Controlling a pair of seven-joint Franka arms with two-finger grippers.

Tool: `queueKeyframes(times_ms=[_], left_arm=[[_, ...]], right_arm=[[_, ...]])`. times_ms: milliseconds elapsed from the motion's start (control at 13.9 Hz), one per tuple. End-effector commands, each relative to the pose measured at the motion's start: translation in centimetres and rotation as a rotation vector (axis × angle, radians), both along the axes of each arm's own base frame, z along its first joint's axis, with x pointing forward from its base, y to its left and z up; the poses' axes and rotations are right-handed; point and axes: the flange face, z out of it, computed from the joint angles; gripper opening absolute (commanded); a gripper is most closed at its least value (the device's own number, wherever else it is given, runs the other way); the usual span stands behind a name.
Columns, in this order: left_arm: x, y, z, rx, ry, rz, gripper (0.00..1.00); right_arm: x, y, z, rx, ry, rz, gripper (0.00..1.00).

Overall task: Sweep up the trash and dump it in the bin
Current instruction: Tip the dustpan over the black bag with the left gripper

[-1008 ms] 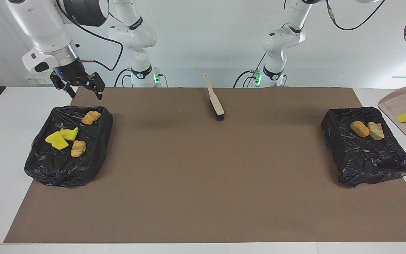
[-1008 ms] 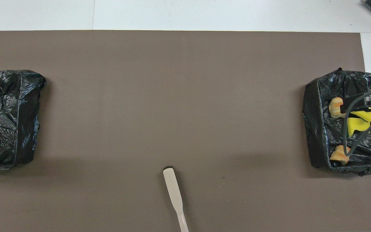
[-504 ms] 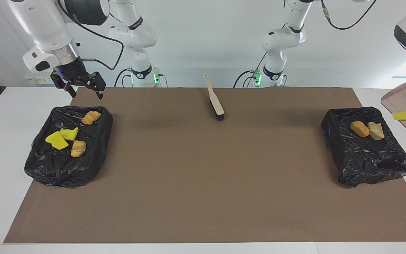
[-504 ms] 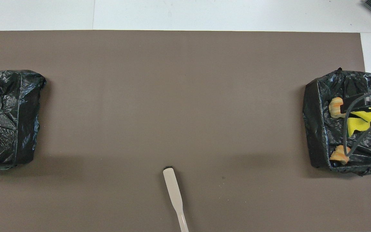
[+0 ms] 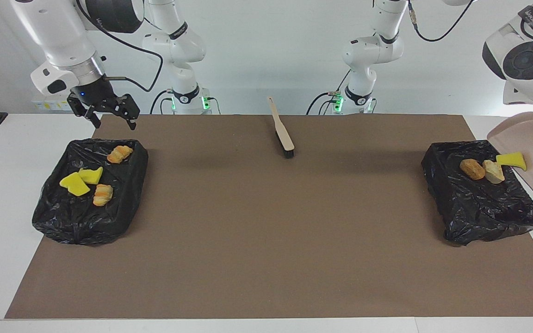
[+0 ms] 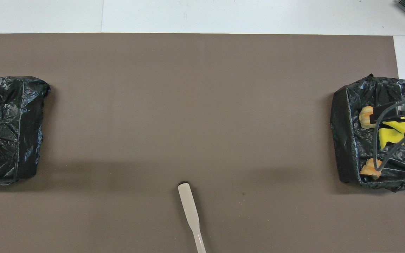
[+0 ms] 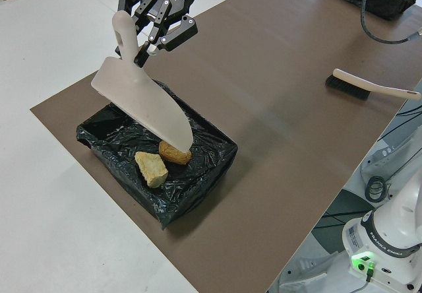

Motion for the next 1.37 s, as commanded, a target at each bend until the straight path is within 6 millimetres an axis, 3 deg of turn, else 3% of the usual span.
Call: queueKeyframes(times_ms=[0, 72, 144, 216, 576, 792, 936, 1296], left_arm=[[-3.1, -1.2, -1.4, 0.019, -0.018, -0.029, 0.0], [-3.3, -2.8, -2.6, 0.017, -0.017, -0.039, 0.0], [-3.7, -3.4, -4.5, 0.015, -0.028, -0.012, 0.0], [-4.3, -4.0, -5.1, 0.016, -0.054, -0.005, 0.0], [-3.8, -4.1, -4.4, 0.02, -0.064, 0.003, 0.0], [-3.4, -3.6, -1.5, 0.024, -0.07, 0.005, 0.0], [-3.3, -3.0, -1.0, 0.011, -0.071, 0.013, 0.0], [-3.8, -3.4, -0.4, -0.184, -0.119, 0.109, 0.0]], right_arm=[[-0.3, 0.3, 0.3, 0.016, -0.008, -0.015, 1.0], [-0.3, 0.3, 0.3, 0.016, -0.008, -0.015, 1.0], [-0.3, 0.3, 0.3, 0.018, -0.009, -0.015, 1.0], [-0.3, 0.3, 0.3, 0.016, -0.008, -0.015, 1.0], [-0.3, 0.3, 0.3, 0.016, -0.008, -0.015, 1.0], [-0.3, 0.3, 0.3, 0.016, -0.008, -0.015, 1.0], [-0.3, 0.3, 0.3, 0.016, -0.008, -0.015, 1.0], [-0.3, 0.3, 0.3, 0.016, -0.008, -0.015, 1.0]])
